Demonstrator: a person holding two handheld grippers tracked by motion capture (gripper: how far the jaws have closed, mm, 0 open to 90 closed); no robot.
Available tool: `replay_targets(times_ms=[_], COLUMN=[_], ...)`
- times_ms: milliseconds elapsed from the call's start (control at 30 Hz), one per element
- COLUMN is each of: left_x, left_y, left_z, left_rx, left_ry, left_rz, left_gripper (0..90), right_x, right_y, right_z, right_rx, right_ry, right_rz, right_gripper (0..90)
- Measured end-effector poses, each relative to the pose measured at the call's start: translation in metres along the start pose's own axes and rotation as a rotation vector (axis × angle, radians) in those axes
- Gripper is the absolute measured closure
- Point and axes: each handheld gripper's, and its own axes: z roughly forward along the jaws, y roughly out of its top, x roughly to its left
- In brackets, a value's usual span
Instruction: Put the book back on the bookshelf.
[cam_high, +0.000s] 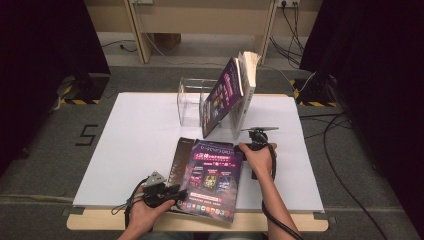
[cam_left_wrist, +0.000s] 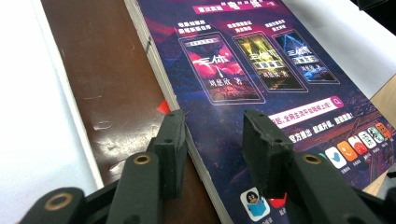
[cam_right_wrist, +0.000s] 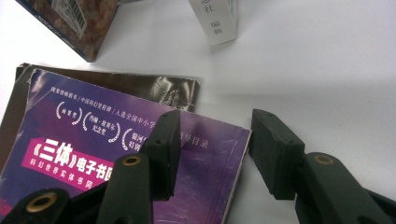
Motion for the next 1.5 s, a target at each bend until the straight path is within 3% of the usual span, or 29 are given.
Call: replay_targets(times_ms=[300,367,600,667,700,733,767,867,1200,1500], left_x=[-0.0004,-0.0006,-0.0005,-0.0008,-0.0008,-0.0009,-0.0009,-0.0012,-0.0022,-0.0031], left_y=[-0.0003,-0.0005,-0.0003,-0.0001,0.0002,0.0004,0.0006,0.0009,0.001,0.0004], left_z=[0.0001,0.0002,0.0001,0.0002,0.0002,0.0003,0.0003,0.0003,0.0004,0.0005], left_rx=[-0.003,-0.006,-0.003,-0.003,-0.001,0.0,0.002,0.005,0.008,0.003], left_ry=[0.003,0.003,0.007,0.007,0.008,0.009,0.01,0.013,0.021,0.028], left_rz=[-0.003,-0.004,-0.002,-0.004,-0.005,-0.004,-0.002,0.0,0.009,0.009], left_gripper=[59.9,59.8,60.2,60.2,60.4,60.7,60.8,61.3,61.9,62.3], right_x=[-0.0008,0.0002,0.0024,0.0028,0.0065,0.0046,0.004,0.0037,0.0057,0.0041], right_y=[-0.0038,-0.0035,-0.002,-0.0023,-0.0031,-0.0033,-0.0034,-0.0044,-0.0047,-0.0074], right_z=[-0.0017,-0.0019,-0.0005,-0.0005,-0.0012,-0.0006,-0.0006,-0.0013,-0.0076,-0.0077], right_rx=[-0.006,0.004,0.008,0.007,0.016,0.003,-0.002,-0.007,-0.044,-0.045], right_ry=[0.005,0.006,-0.015,-0.017,-0.02,-0.026,-0.026,-0.015,-0.01,-0.001], right_rz=[0.006,0.028,-0.002,0.008,0.049,0.012,0.007,0.052,0.066,0.089], right_gripper=[56.0,56.0,54.4,54.5,54.7,55.1,55.3,56.4,58.1,59.1])
